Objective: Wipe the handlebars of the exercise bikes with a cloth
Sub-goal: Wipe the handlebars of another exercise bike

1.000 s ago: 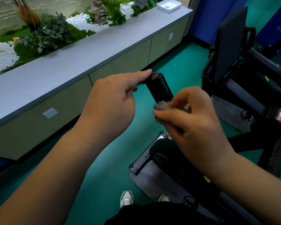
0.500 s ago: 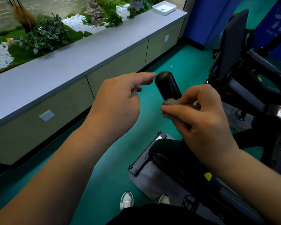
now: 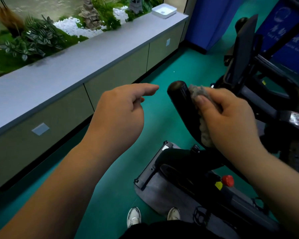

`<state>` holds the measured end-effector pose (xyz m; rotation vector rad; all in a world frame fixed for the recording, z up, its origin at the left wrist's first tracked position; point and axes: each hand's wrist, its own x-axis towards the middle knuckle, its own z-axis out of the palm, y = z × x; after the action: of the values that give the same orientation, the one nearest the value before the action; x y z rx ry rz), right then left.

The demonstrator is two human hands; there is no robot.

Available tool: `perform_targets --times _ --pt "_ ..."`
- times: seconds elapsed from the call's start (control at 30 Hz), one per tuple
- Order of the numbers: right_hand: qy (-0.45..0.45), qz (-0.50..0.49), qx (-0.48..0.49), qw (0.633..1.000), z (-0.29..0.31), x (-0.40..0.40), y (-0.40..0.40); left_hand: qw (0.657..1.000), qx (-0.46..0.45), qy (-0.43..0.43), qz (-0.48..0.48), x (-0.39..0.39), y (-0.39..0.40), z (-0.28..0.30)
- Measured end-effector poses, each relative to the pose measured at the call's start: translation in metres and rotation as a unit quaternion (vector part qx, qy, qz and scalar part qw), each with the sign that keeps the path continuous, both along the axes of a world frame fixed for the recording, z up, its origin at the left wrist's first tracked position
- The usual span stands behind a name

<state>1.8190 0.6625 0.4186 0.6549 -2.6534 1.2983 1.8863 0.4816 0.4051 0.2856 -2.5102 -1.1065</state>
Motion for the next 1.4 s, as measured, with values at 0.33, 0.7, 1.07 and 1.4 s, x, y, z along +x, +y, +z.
perform_targets --times 0.33,0.7,1.07,1.4 --pt "0.016 -0.009 -0.018 1.0 -0.008 0.0 0.002 0.992 -0.074 0.062 -0.08 0.003 0.015 0.011" --pt "0.118 -0.018 0.072 0.99 -0.028 0.008 0.034 0.955 -0.26 0.127 -0.062 0.01 0.047 -0.008" --pt "0.088 0.108 0.101 0.985 -0.028 0.0 0.068 0.957 -0.265 0.116 0.023 0.008 0.093 -0.023" --pt "0.006 0.203 0.076 0.976 -0.03 -0.009 0.136 0.967 -0.223 0.068 0.098 0.022 0.138 -0.041"
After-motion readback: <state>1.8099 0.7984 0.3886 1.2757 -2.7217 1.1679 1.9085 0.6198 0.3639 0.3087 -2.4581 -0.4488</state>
